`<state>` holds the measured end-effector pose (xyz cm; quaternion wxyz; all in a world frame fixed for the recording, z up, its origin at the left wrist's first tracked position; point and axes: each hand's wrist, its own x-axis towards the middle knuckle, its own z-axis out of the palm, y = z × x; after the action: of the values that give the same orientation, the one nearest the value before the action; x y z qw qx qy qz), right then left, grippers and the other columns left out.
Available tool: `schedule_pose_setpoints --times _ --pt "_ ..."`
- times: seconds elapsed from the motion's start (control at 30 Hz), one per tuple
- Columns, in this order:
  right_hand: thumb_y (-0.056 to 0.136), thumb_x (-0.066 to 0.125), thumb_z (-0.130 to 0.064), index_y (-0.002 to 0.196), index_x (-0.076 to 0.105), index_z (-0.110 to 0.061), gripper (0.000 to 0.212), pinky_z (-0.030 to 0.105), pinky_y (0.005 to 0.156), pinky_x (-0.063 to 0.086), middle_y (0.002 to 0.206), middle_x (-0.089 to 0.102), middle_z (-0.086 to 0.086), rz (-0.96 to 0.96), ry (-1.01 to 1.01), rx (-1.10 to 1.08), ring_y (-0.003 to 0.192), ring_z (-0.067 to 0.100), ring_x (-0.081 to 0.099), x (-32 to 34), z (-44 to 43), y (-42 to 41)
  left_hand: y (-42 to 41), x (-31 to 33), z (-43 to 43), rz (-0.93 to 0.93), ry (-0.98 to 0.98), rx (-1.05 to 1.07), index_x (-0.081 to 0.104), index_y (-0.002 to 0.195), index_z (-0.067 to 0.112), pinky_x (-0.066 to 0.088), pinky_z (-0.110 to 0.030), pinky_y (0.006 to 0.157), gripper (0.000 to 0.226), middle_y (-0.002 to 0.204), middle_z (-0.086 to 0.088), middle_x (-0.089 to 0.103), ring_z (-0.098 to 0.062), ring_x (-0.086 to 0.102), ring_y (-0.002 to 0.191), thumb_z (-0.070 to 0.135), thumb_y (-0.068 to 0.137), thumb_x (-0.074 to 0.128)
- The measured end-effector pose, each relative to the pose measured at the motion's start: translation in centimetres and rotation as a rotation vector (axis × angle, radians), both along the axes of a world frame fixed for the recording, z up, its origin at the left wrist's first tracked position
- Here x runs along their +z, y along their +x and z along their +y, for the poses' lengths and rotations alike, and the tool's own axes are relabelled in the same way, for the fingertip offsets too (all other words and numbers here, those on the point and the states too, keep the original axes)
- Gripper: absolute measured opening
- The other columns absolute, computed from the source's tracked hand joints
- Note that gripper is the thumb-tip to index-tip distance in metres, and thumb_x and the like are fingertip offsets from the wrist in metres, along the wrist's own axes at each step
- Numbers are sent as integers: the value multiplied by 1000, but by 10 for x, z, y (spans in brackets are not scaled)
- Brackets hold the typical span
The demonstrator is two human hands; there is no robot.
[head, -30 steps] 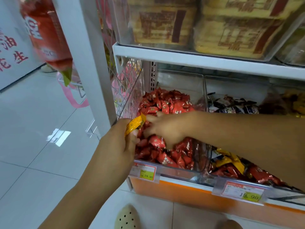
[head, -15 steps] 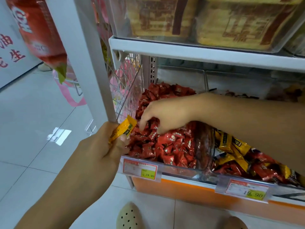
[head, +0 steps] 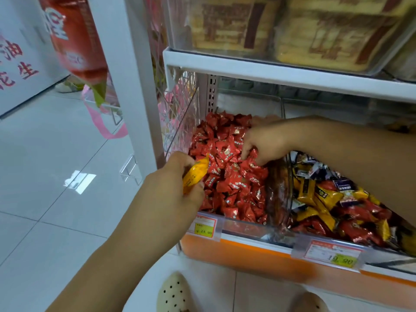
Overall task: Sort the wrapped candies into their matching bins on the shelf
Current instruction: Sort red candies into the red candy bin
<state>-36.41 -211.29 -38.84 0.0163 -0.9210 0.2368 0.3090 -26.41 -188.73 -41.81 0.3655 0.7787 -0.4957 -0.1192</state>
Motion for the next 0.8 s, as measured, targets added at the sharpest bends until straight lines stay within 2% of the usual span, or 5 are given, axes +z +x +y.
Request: schedule_pose_setpoints --times 0.13,0.27,0.4,0.5,0.8 --pt "76 67 -60 146 29 -43 81 46 108 29 152 28 3 244 -205 32 138 29 26 -11 16 8 -8 -2 -13 53 22 -9 40 87 28 35 -18 48 17 61 5 47 -5 51 57 26 93 56" --pt "67 70 -66 147 29 -34 95 45 102 33 143 38 9 258 -348 90 128 32 35 -42 30 23 -12 0 -29 125 56 28 38 84 18 25 -23 44 16 62 0 44 -15 43 54 20 92 51" --pt "82 72 -35 128 55 -15 53 28 81 44 122 58 4 19 -7 -26 106 24 55 -41 25 24 -11 -2 -38 121 102 35 34 80 21 26 -29 48 22 65 0 44 -15 43 56 19 91 52" --pt "79 76 -23 93 63 -25 19 27 70 47 94 62 -3 -334 238 -229 89 19 57 -23 15 18 -5 -9 -43 93 146 56 37 89 17 26 -28 47 16 68 0 47 -14 45 58 18 92 53" --pt "78 77 -22 135 47 -27 65 24 66 55 124 48 -5 -647 492 -533 92 16 60 10 -11 6 3 -17 -44 14 194 75 35 94 12 24 -29 49 17 68 3 43 -10 42 59 14 93 52"
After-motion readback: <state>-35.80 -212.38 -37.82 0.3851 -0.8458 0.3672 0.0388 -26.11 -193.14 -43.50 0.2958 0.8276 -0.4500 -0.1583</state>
